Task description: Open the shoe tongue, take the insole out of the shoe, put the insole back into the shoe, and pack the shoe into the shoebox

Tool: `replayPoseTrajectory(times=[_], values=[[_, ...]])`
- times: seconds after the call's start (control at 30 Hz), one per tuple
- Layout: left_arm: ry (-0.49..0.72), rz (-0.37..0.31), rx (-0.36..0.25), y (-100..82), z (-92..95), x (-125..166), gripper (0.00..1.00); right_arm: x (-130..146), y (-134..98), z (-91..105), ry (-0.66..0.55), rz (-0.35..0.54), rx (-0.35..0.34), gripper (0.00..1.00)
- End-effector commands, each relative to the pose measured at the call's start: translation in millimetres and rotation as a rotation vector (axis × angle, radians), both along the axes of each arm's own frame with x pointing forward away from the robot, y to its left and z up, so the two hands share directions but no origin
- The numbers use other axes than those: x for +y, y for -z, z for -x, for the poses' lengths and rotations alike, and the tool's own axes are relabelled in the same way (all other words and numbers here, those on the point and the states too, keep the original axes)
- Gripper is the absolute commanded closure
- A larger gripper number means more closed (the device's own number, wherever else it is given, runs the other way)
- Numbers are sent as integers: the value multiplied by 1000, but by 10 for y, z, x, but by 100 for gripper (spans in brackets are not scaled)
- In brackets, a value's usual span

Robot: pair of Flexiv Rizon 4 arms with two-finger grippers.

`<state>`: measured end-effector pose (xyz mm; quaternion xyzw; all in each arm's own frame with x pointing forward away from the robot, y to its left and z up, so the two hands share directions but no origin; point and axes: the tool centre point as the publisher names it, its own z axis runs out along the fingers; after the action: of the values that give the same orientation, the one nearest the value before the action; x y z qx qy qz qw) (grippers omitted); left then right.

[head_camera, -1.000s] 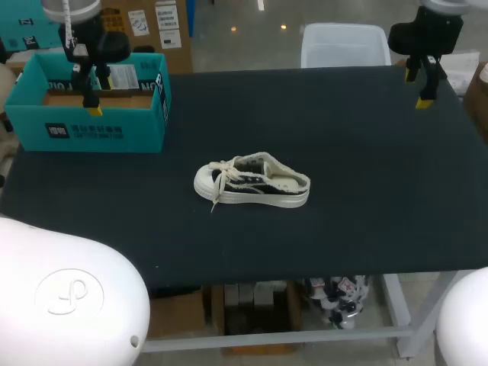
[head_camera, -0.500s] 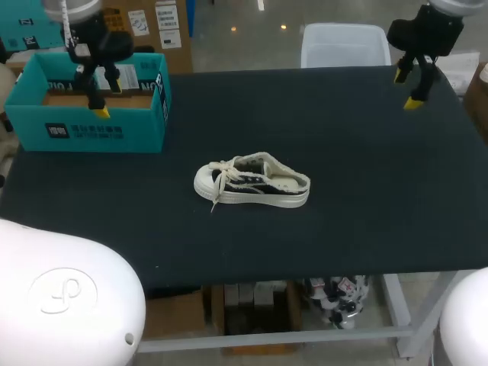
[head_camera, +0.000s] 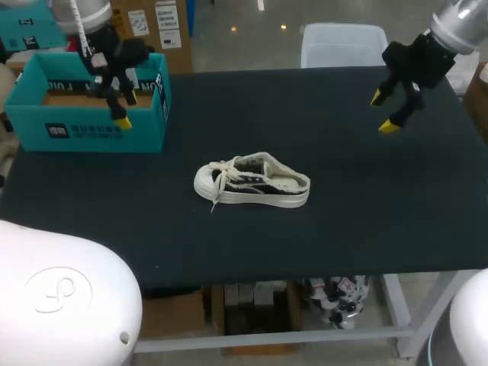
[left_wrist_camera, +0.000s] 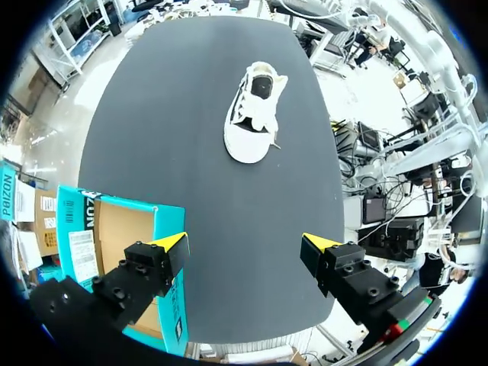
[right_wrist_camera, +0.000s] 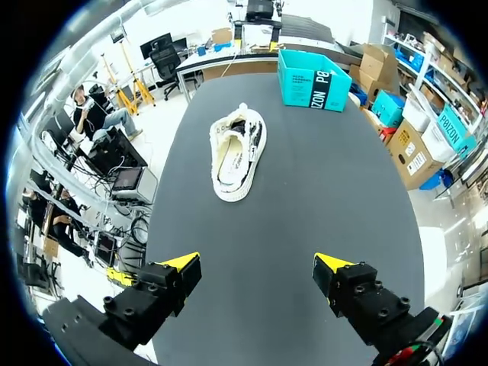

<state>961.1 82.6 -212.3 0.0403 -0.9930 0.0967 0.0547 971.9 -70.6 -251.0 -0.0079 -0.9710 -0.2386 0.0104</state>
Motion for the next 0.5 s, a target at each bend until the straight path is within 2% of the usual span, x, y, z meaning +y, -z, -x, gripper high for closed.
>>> replayPoseTrajectory(times=[0.03,0.1,0.17,0.33,0.5], values=[[-60,15,1,99,-23,-113,0,90,255,130,49,-95,-92,0],[-86,44,5,128,-6,-142,0,147,322,160,65,-129,-107,0],[-131,49,-31,130,7,-152,0,196,379,192,83,-152,-121,0],[-107,57,-33,120,30,-165,0,310,480,233,99,-232,-121,0],[-107,57,-33,120,30,-165,0,464,535,268,103,-245,-116,0]])
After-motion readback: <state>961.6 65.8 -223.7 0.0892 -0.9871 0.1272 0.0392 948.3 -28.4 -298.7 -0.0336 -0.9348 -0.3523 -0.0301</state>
